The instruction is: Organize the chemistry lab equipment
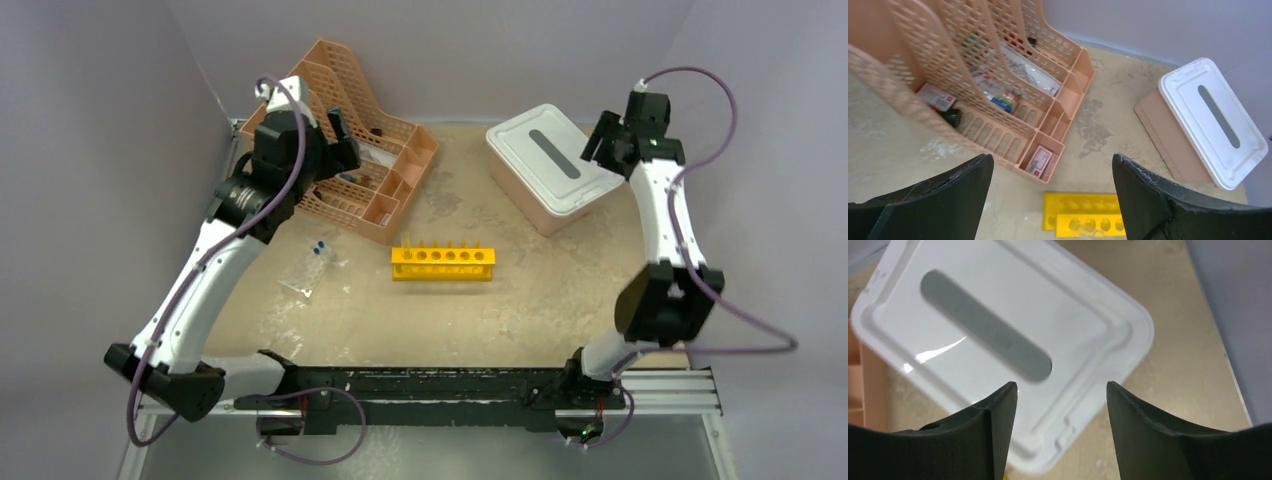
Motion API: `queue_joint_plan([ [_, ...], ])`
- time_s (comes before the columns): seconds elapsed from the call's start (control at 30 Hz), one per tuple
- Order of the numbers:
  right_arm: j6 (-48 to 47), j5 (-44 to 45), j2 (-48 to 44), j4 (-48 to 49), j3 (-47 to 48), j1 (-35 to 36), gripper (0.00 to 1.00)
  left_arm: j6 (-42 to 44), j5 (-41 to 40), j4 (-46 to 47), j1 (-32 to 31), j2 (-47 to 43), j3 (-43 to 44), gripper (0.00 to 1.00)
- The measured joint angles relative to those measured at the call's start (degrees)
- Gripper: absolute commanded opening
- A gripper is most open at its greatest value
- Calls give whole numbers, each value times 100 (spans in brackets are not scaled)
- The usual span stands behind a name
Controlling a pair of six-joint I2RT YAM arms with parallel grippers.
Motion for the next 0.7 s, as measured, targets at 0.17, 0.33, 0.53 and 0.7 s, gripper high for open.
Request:
queue_joint_plan([
  [0.17,37,289,-2109,9,-1320,334,79,37,-564,-374,-2,-863,-262,88],
  [0.33,72,396,-3582,-2,-2046,754,96,-13,-927,-848,0,-1517,-345,88],
  [0.53,214,411,-4837,-72,-3106,1108,99,-160,-990,-1281,-2,-2474,-1419,89],
  [0.7,271,514,-5692,-433,-3353,1108,99,-179,-1193,-1727,0,-3101,-2114,89],
])
